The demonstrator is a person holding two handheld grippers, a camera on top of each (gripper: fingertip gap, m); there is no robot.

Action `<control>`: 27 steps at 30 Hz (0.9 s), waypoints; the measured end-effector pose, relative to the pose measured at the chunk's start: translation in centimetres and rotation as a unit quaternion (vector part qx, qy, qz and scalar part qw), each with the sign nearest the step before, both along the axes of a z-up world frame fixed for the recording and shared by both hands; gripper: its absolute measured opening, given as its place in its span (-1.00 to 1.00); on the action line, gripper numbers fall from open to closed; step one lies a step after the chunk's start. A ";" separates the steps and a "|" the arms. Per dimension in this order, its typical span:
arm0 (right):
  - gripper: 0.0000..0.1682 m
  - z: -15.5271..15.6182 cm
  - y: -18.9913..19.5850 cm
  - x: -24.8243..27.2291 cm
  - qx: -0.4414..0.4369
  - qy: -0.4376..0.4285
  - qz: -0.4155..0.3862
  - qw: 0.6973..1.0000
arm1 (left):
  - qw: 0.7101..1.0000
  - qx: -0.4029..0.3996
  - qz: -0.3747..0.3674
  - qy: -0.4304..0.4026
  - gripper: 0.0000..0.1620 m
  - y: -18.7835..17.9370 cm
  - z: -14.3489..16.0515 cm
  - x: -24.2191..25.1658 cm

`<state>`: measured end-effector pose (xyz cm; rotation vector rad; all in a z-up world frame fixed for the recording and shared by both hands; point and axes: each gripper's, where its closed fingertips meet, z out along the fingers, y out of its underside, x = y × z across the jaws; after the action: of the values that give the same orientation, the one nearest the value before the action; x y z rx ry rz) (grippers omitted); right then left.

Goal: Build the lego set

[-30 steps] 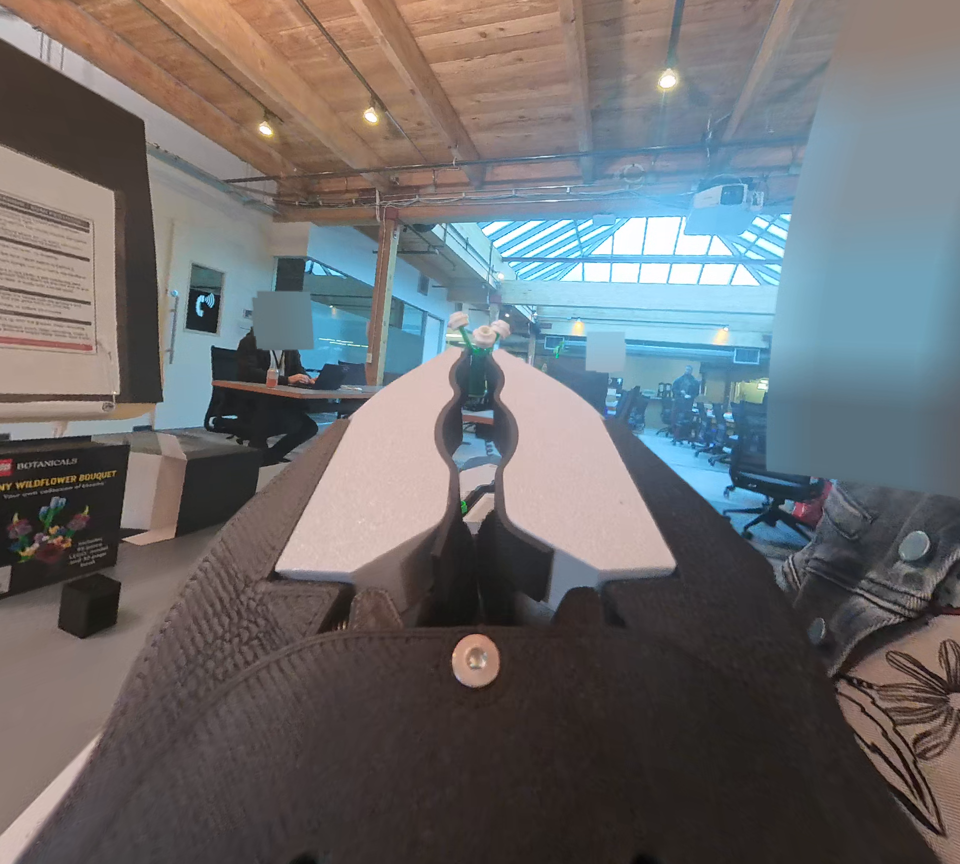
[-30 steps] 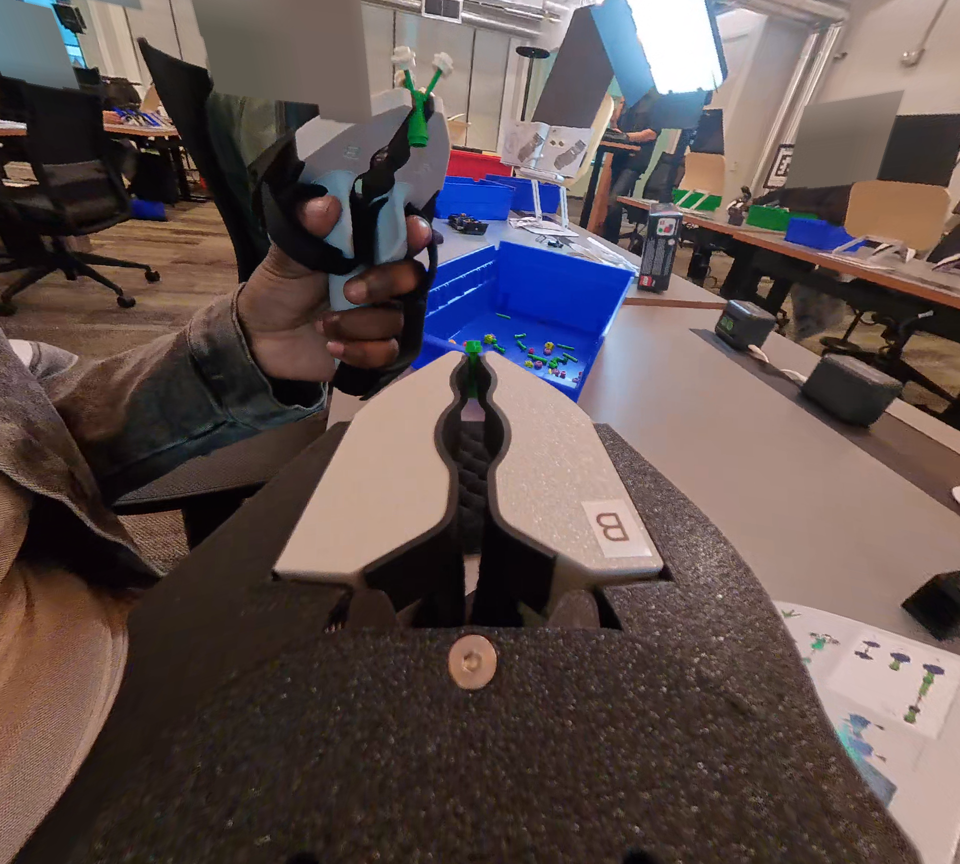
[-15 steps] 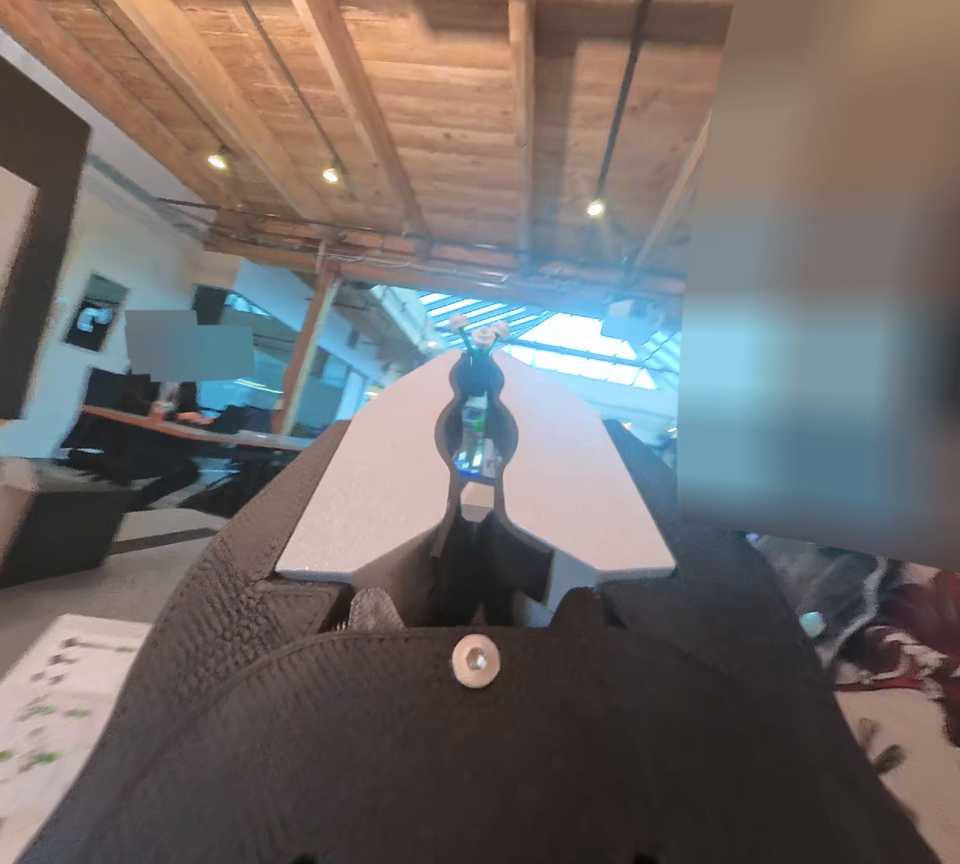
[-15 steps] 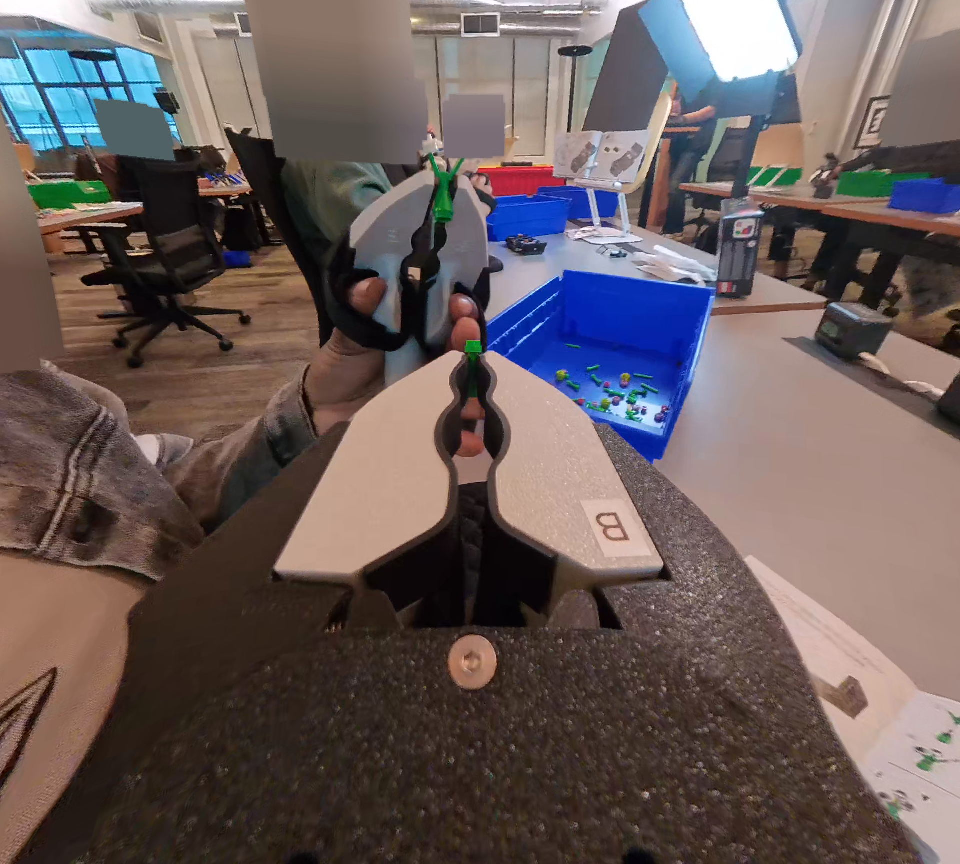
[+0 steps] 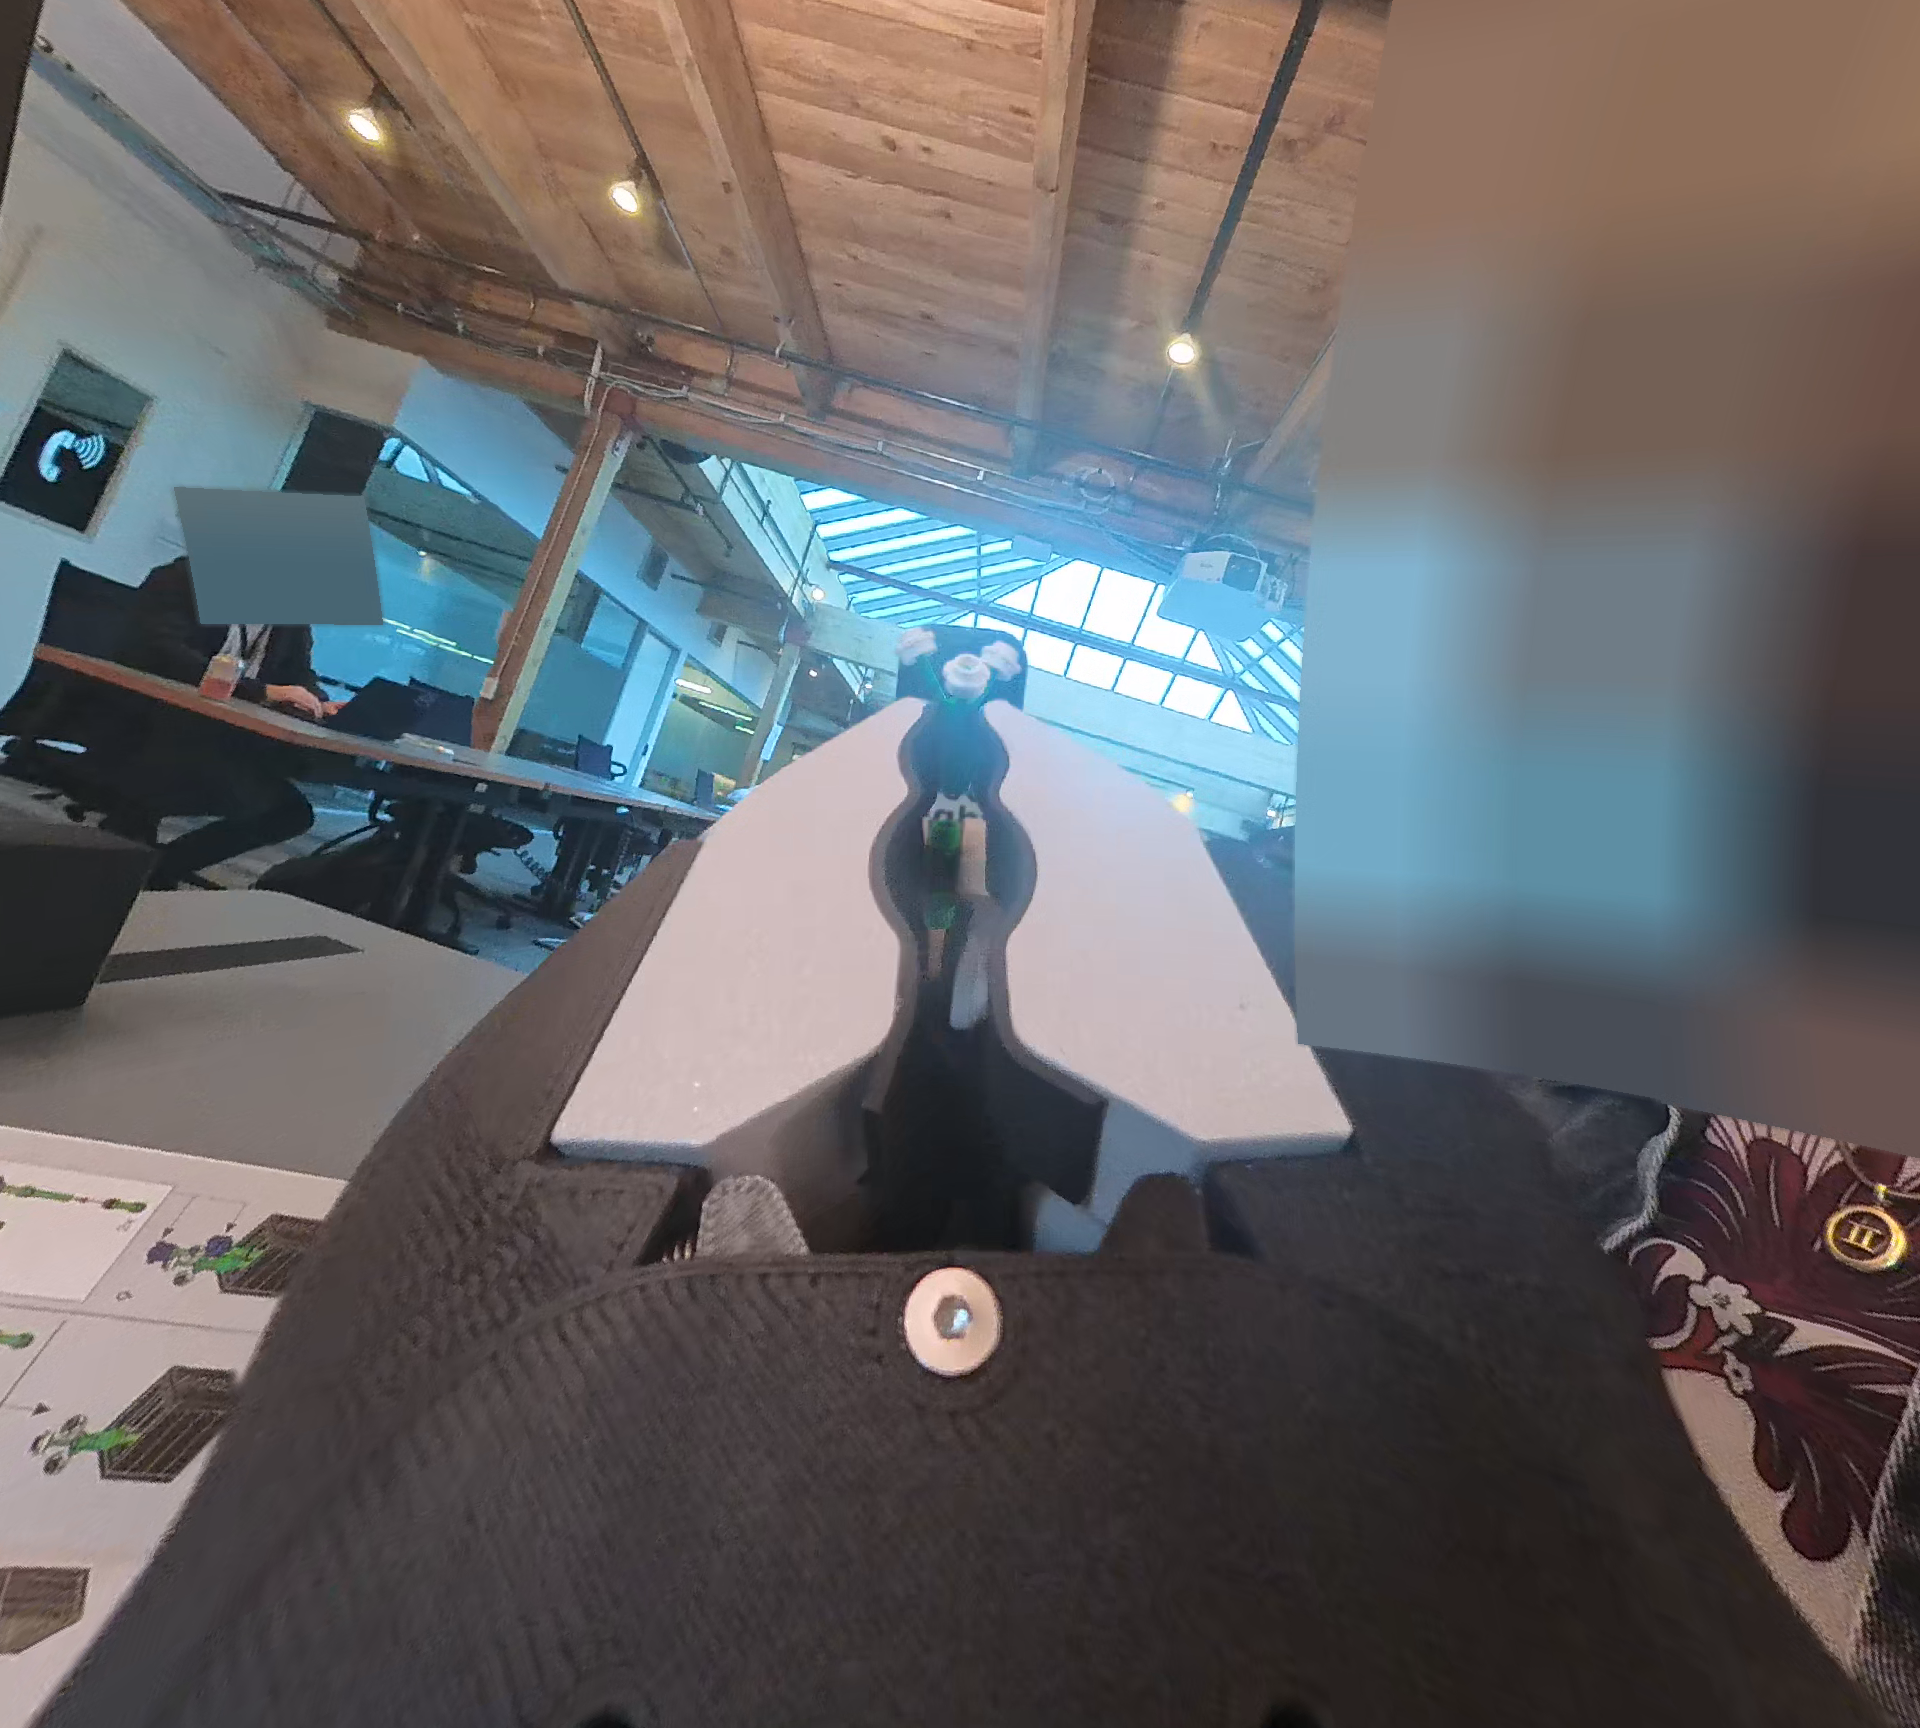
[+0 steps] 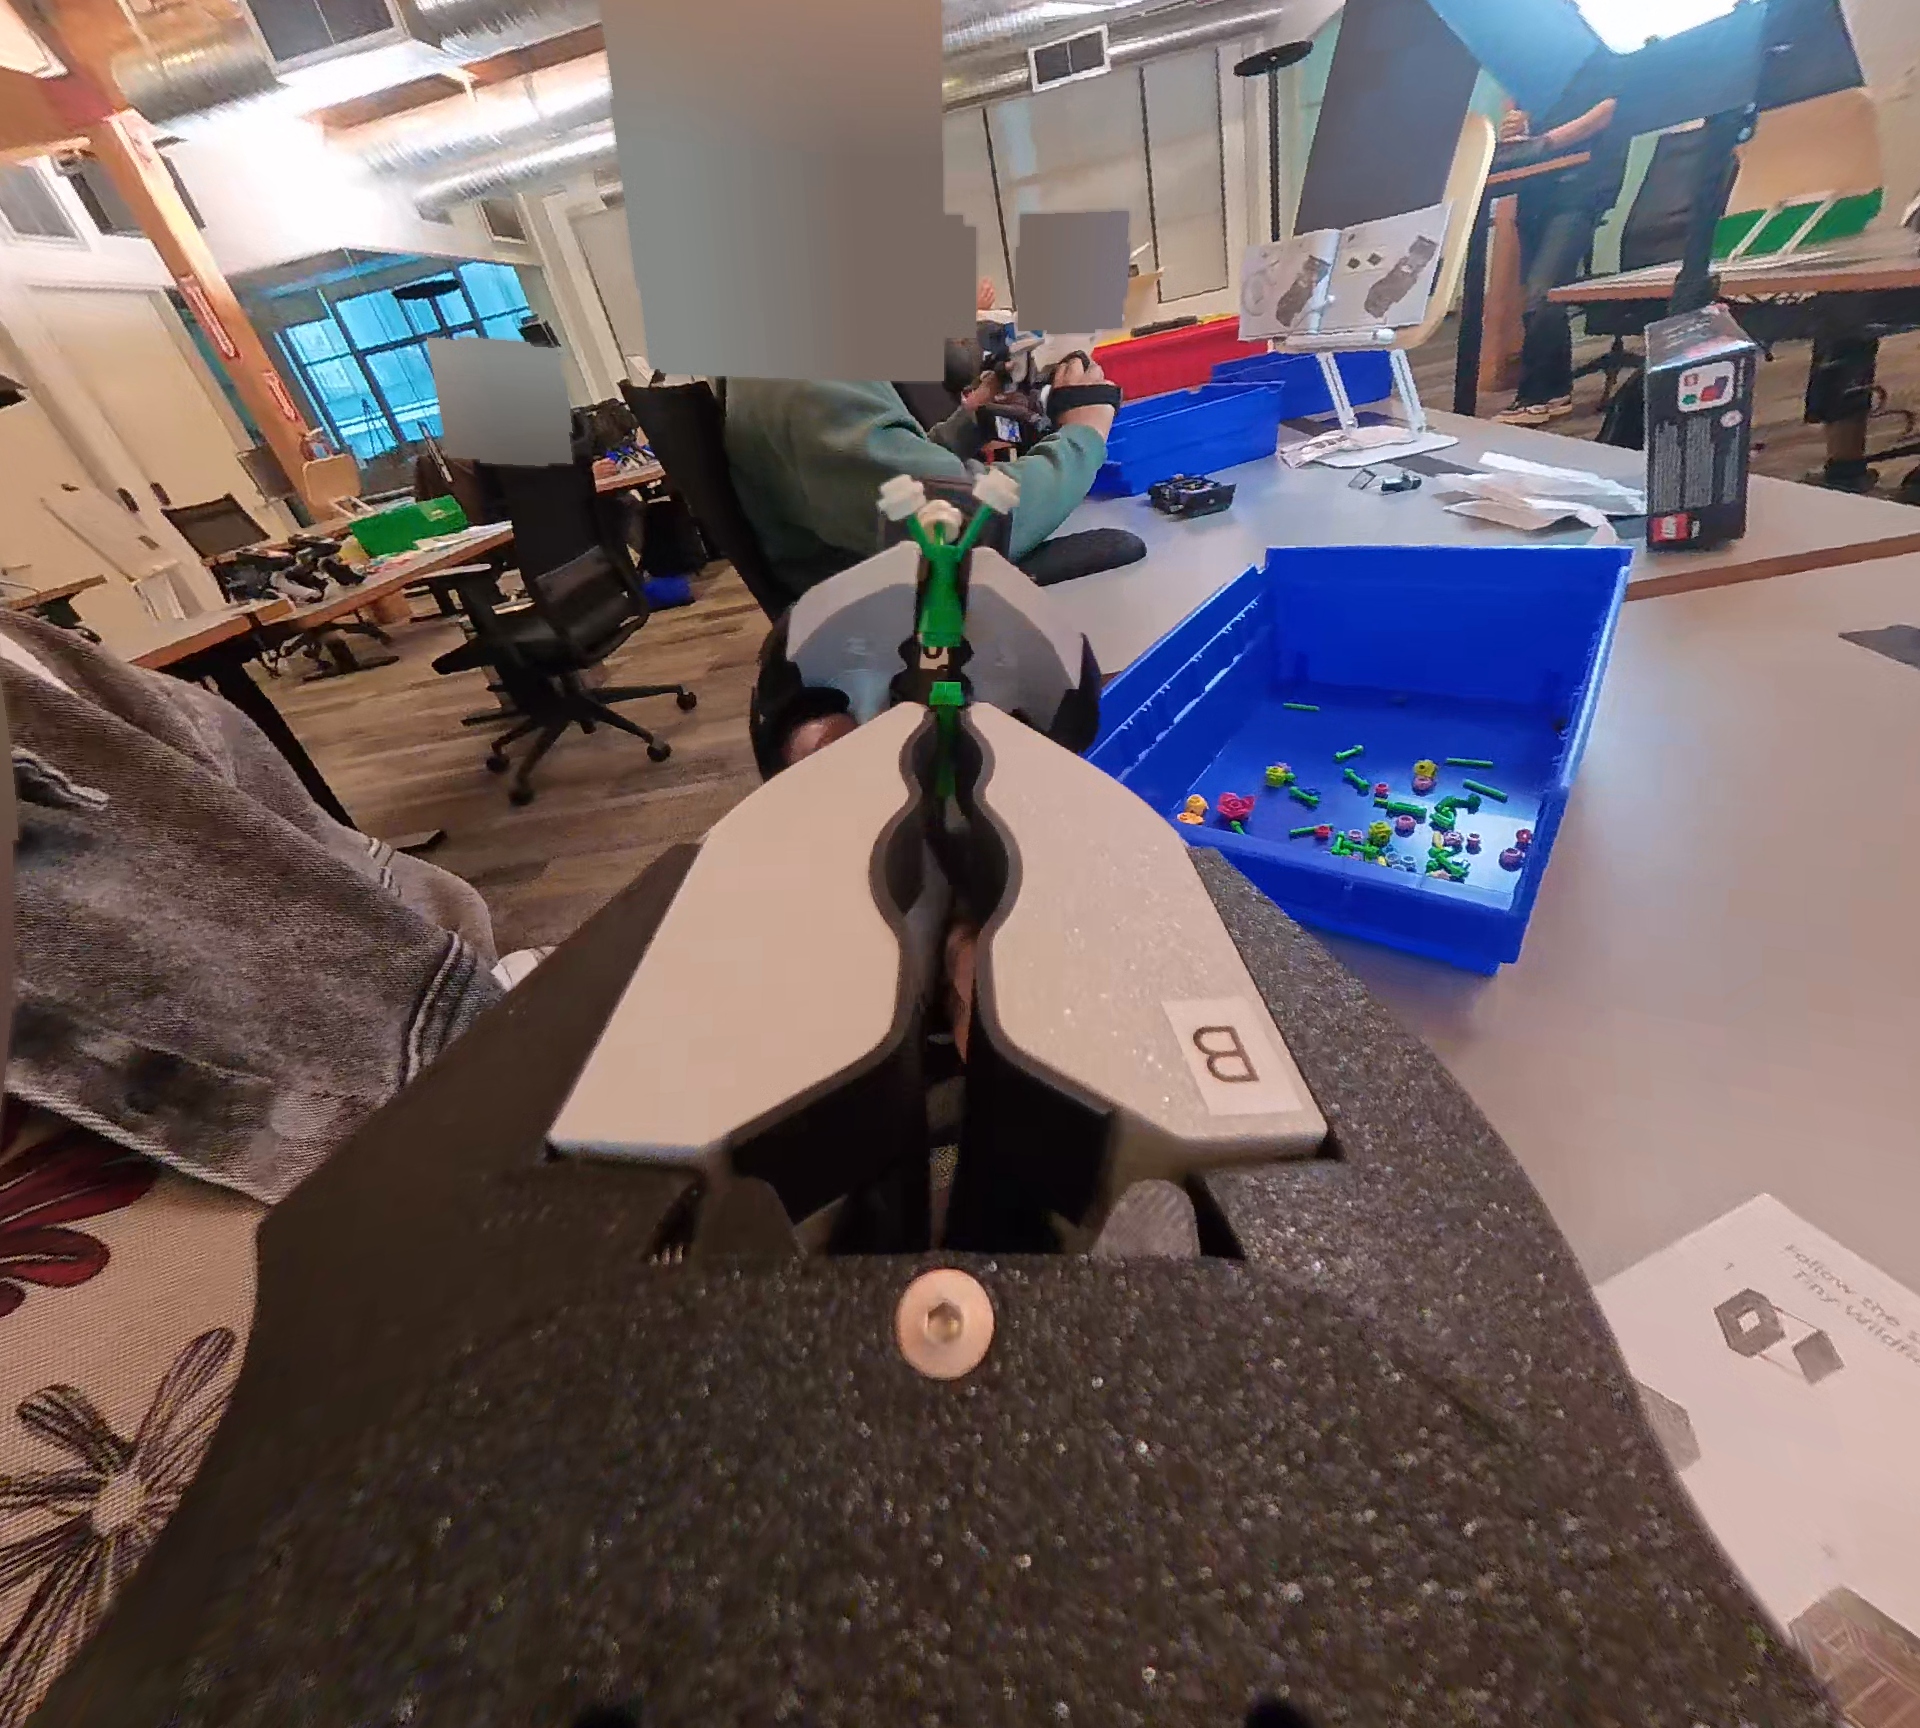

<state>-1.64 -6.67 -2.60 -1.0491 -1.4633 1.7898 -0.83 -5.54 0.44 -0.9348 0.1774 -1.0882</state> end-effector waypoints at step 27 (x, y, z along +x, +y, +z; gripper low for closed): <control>-0.97 -0.1 0.9 -0.1 -0.012 -0.005 -0.015 1.000 | 0.999 -0.025 0.022 0.025 -0.93 0.9 -0.8 0.1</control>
<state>-1.71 -5.72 -2.70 -1.0875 -1.4277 1.7881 -0.70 -4.66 -0.39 -1.0076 0.1704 -1.0327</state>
